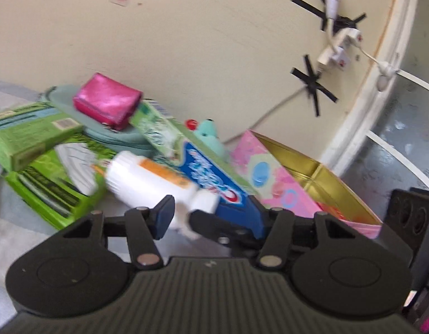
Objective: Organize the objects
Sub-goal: 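Grasp the white-and-orange vitamin bottle with the right gripper, then carry the bottle into the pink tin box and open the right gripper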
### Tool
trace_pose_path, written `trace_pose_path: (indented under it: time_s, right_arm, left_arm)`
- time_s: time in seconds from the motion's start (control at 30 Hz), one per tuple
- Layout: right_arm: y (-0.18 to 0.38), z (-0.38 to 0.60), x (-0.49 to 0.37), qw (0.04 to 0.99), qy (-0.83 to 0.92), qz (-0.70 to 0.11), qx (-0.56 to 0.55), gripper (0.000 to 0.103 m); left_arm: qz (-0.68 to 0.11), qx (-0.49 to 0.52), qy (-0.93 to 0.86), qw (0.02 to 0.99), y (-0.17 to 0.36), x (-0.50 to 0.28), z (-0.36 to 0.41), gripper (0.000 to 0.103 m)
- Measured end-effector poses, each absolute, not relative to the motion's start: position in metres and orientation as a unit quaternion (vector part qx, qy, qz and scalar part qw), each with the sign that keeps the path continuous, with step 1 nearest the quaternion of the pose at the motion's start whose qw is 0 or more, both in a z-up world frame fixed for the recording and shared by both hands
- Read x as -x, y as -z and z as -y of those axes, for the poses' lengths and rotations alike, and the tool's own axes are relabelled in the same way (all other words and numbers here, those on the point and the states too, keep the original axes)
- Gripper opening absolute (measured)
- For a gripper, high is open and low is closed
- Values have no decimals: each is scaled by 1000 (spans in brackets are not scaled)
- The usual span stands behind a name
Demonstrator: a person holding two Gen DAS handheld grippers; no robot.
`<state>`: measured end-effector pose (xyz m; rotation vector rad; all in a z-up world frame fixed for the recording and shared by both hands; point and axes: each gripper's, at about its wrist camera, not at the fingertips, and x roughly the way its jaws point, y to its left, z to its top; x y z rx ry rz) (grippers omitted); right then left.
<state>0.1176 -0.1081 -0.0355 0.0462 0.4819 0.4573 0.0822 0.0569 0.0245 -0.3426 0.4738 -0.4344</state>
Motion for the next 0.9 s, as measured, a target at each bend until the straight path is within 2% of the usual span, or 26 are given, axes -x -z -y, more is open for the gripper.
trace_pose_path:
  time_s: [0.07, 0.17, 0.2, 0.23, 0.27, 0.3, 0.37, 0.5, 0.6, 0.63, 0.67, 0.7, 0.8, 0.9]
  right_arm:
    - [33, 95, -109, 955, -194, -223, 26, 35]
    - [37, 97, -96, 956, -186, -218, 60, 37]
    - [37, 101, -94, 956, -189, -218, 55, 38]
    - [35, 106, -94, 955, -192, -219, 45, 39]
    - [34, 110, -95, 955, -193, -222, 34, 43]
    - [34, 113, -97, 955, -193, -226, 22, 47]
    - [35, 115, -103, 951, -195, -240, 6, 71]
    - [41, 108, -112, 940, -207, -271, 4, 77]
    - [47, 105, -129, 930, -214, -298, 9, 77]
    - [48, 102, -135, 928, -214, -304, 9, 77]
    - [50, 101, -141, 926, -215, -310, 8, 77]
    - [51, 99, -145, 924, -216, -316, 8, 76]
    - [52, 90, -150, 918, -233, -319, 21, 52]
    - [49, 90, -138, 926, -230, -299, 28, 52]
  left_arm:
    - [-209, 100, 190, 954, -32, -69, -34, 59]
    - [-202, 90, 183, 958, -42, -62, -33, 61]
    - [-197, 89, 172, 961, -47, -63, -37, 63]
    - [-191, 81, 153, 966, -52, -65, -43, 71]
    - [-186, 73, 132, 971, -56, -70, -48, 79]
    - [-186, 69, 115, 973, -59, -77, -56, 81]
    - [-205, 73, 122, 969, -60, -97, -73, 85]
    - [-252, 62, 154, 954, -45, -138, -84, 89]
    - [-274, 65, 180, 942, -29, -156, -88, 87]
    - [-279, 71, 186, 939, -24, -158, -89, 84]
    - [-282, 76, 193, 937, -19, -159, -88, 76]
    - [-284, 78, 202, 934, -16, -158, -86, 75]
    - [-285, 85, 223, 928, -11, -151, -76, 71]
    - [-270, 65, 213, 937, -20, -138, -67, 71]
